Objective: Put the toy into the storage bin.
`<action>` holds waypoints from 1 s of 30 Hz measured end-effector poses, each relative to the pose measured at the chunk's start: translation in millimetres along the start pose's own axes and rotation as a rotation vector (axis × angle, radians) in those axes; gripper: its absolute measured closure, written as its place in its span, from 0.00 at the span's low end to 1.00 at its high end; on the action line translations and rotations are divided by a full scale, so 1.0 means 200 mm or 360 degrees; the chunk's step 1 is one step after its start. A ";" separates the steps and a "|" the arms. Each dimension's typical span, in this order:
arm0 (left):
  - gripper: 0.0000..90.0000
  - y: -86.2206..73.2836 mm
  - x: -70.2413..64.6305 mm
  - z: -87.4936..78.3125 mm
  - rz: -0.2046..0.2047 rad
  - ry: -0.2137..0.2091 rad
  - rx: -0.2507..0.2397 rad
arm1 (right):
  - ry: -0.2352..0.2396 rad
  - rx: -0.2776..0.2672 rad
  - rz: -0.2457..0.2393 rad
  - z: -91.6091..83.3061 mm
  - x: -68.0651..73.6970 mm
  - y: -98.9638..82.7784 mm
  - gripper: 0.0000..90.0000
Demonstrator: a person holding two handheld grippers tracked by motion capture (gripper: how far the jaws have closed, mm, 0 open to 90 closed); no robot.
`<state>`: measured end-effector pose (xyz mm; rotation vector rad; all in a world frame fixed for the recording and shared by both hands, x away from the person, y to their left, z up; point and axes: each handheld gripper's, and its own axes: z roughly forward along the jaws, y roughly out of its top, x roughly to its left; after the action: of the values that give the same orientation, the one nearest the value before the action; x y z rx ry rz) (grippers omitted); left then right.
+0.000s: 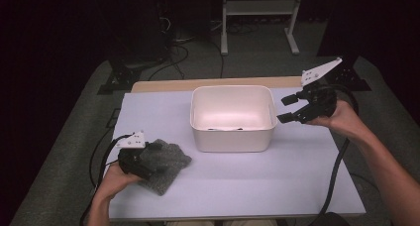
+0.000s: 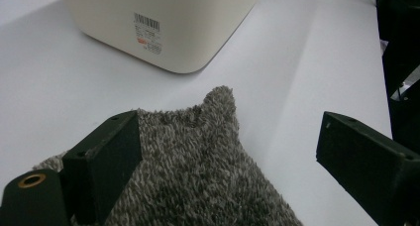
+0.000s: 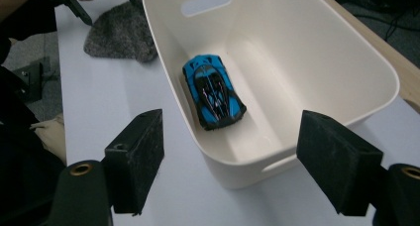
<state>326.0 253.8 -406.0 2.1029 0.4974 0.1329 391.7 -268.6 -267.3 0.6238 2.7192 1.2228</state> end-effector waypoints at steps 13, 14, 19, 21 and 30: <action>0.10 0.00 0.00 0.00 -0.0004 0.0008 -0.0006 | -0.0014 -0.0046 0.0074 -0.01 -0.01 -0.14 0.28; 0.10 0.00 0.00 0.00 -0.0001 0.0008 -0.0005 | -0.0013 -0.0042 0.0081 -0.01 -0.01 -0.15 0.28; 0.10 0.00 0.00 -0.01 -0.0005 0.0007 -0.0007 | 0.0002 -0.0091 0.0115 0.02 -0.01 -0.22 0.28; 0.10 0.00 0.00 0.00 -0.0007 0.0008 -0.0007 | -0.0019 -0.0050 0.0119 0.05 0.00 -0.25 0.28; 0.10 0.00 0.00 -0.01 0.0000 0.0013 -0.0004 | -0.0012 -0.0098 0.0202 0.11 0.00 -0.38 0.27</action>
<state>325.4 254.9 -405.2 2.1009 0.5016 0.1420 371.8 -299.7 -338.1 0.8025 2.6608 1.3231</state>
